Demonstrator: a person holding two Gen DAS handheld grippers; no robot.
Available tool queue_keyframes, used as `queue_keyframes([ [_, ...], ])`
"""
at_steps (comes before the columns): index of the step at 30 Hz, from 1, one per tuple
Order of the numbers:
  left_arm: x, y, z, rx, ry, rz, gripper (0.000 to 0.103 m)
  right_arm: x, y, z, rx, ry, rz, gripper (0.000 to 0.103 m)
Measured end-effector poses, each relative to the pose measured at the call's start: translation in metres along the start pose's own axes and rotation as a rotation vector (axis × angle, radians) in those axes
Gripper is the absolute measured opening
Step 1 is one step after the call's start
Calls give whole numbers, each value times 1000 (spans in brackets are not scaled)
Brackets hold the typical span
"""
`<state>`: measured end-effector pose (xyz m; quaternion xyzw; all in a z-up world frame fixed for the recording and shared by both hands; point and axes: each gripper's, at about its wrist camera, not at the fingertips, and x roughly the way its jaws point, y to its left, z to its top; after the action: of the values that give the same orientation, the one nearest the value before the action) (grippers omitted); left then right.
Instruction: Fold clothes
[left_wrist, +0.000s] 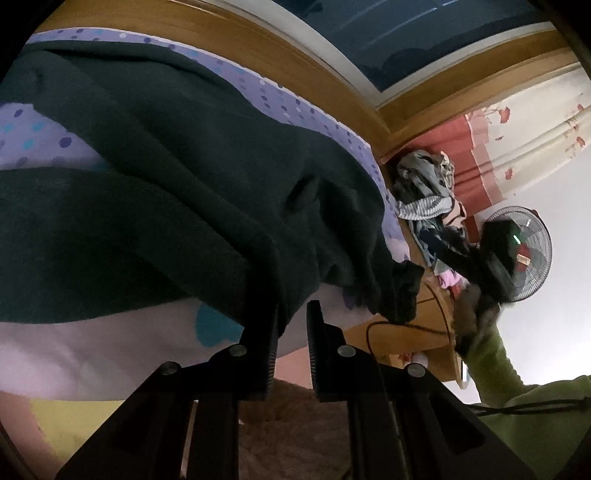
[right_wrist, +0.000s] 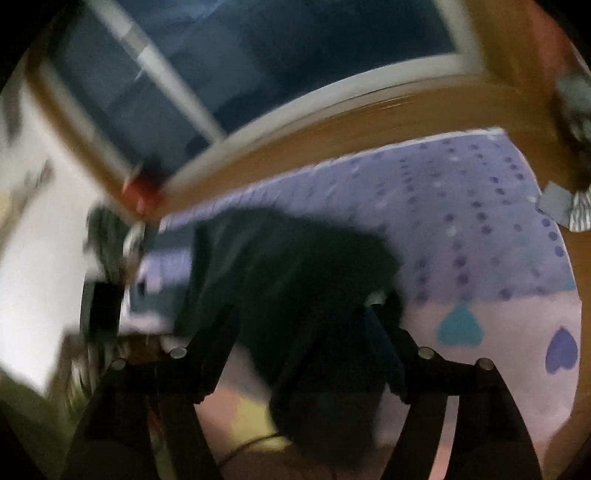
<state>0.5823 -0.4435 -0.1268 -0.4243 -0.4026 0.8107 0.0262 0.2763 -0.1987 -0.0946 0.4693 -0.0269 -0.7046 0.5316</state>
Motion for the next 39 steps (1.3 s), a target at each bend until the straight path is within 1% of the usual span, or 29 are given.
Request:
queue_keyframes([
  [1, 1, -2, 0, -5, -3, 5, 15, 9, -9, 8, 36, 4, 0, 72],
  [3, 2, -5, 0, -11, -4, 7, 18, 33, -42, 25, 166, 17, 1, 71],
  [6, 5, -7, 2, -17, -1, 32, 19, 71, -73, 35, 290, 66, 63, 71],
  [8, 8, -8, 3, -32, -5, 32, 19, 90, -81, 30, 317, 105, 75, 71],
  [9, 10, -8, 3, -40, -6, 34, 19, 102, -81, 28, 318, 138, 91, 69],
  [10, 13, -7, 2, -51, -5, 39, 19, 101, -78, 28, 294, 129, 90, 68],
  [11, 15, -6, 2, -59, -6, 42, 19, 100, -75, 28, 270, 121, 89, 57],
  [12, 17, -5, 3, -69, -7, 41, 19, 102, -70, 31, 227, 136, 106, 34],
  [13, 20, -5, 3, -77, -8, 36, 19, 105, -66, 33, 203, 145, 117, 29],
  [14, 23, -7, 5, -75, -9, 37, 19, 104, -62, 35, 175, 142, 118, 20],
  [15, 25, -12, 7, -62, -10, 44, 19, 100, -55, 39, 138, 122, 102, 14],
  [16, 27, -17, 9, -48, -10, 51, 19, 96, -47, 43, 101, 102, 85, 14],
  [19, 29, -35, 20, -2, -22, 65, 19, 61, -30, 71, 32, -45, 28, 13],
  [22, 39, -49, 35, 33, -26, 69, 19, 21, -20, 107, -56, -203, -76, 13],
  [25, 56, -59, 55, 56, -22, 71, 19, 17, -25, 138, -168, -239, -214, 13],
  [28, 78, -60, 69, 62, 6, 101, 19, 55, -58, 161, -191, -172, -319, 13],
  [30, 91, -58, 76, 55, 26, 120, 19, 94, -84, 169, -206, -104, -374, 13],
  [31, 97, -57, 80, 51, 35, 129, 19, 116, -96, 170, -213, -67, -397, 13],
  [34, 97, -54, 81, 13, 27, 128, 19, 154, -119, 163, -247, 6, -452, 13],
  [36, 92, -55, 78, -3, 14, 129, 19, 166, -124, 157, -255, 21, -467, 14],
  [37, 88, -56, 76, -2, 9, 139, 19, 166, -123, 155, -273, 5, -477, 15],
  [38, 84, -57, 74, -1, 3, 148, 19, 166, -121, 155, -288, 8, -491, 17],
  [39, 79, -58, 72, 0, -3, 157, 19, 166, -120, 154, -298, 13, -508, 23],
])
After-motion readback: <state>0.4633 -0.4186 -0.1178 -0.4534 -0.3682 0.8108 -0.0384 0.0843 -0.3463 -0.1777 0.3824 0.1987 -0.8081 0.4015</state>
